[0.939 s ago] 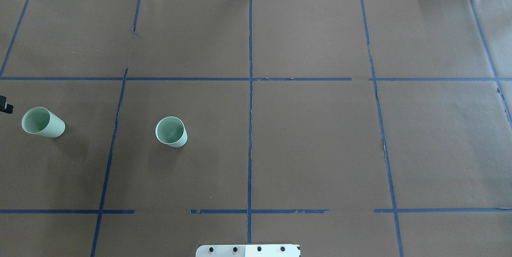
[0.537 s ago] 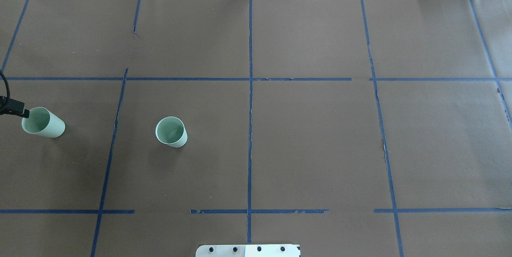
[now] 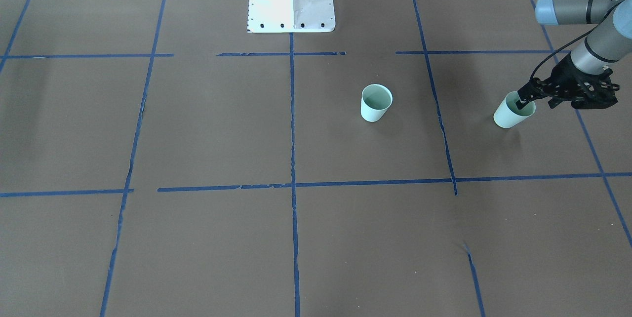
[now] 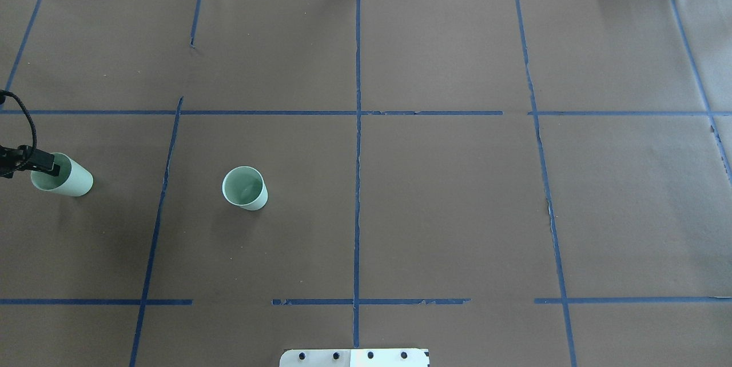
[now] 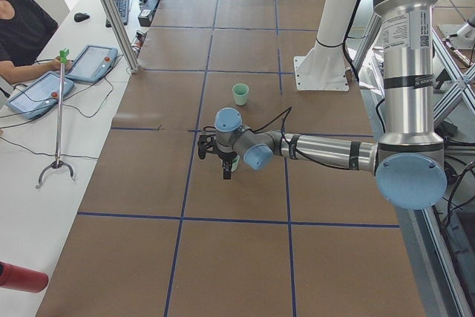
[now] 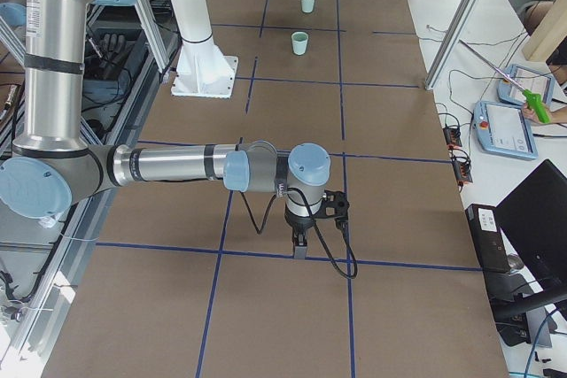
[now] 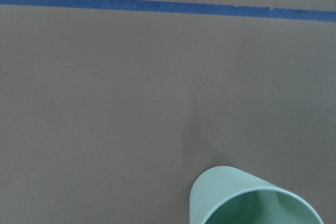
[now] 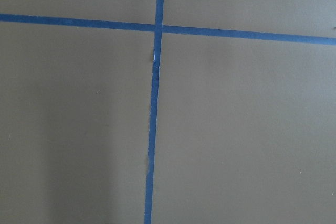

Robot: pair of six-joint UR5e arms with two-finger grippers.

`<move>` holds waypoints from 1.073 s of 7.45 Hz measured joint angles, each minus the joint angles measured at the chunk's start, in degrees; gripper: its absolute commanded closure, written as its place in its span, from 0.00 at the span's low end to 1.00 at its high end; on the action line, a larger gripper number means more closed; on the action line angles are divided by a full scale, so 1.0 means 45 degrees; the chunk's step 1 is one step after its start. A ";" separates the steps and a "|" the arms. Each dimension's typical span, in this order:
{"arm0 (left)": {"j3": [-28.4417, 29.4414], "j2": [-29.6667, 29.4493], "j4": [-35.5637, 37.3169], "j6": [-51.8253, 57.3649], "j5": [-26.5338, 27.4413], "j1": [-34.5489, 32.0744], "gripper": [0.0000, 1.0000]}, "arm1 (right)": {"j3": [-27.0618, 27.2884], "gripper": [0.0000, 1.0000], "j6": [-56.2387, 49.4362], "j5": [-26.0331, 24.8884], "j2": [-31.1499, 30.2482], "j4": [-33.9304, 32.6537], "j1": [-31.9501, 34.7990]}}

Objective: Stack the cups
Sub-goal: 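Lower the left gripper onto the outer cup and grasp its rim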

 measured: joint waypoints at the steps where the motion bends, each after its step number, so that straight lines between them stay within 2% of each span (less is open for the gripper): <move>1: 0.0060 -0.0004 -0.0008 0.0019 0.0004 0.0089 0.60 | 0.0000 0.00 0.0000 0.0000 0.0000 0.0001 0.0000; 2: 0.0089 -0.0006 -0.0016 0.0039 0.0006 0.0136 0.85 | 0.0000 0.00 0.0000 0.0000 0.0000 -0.0001 0.0000; 3: 0.0091 -0.0007 -0.0021 0.0040 0.0006 0.0154 1.00 | 0.0000 0.00 0.0000 0.0000 0.0000 0.0001 0.0000; 6: -0.0077 -0.0016 -0.0010 -0.0136 -0.0055 0.0150 1.00 | 0.0000 0.00 0.0000 0.0000 0.0000 0.0008 0.0000; 8: -0.1105 0.0130 0.0542 -0.0199 -0.0389 -0.0065 1.00 | 0.0003 0.00 0.0000 0.0000 0.0000 0.0010 0.0000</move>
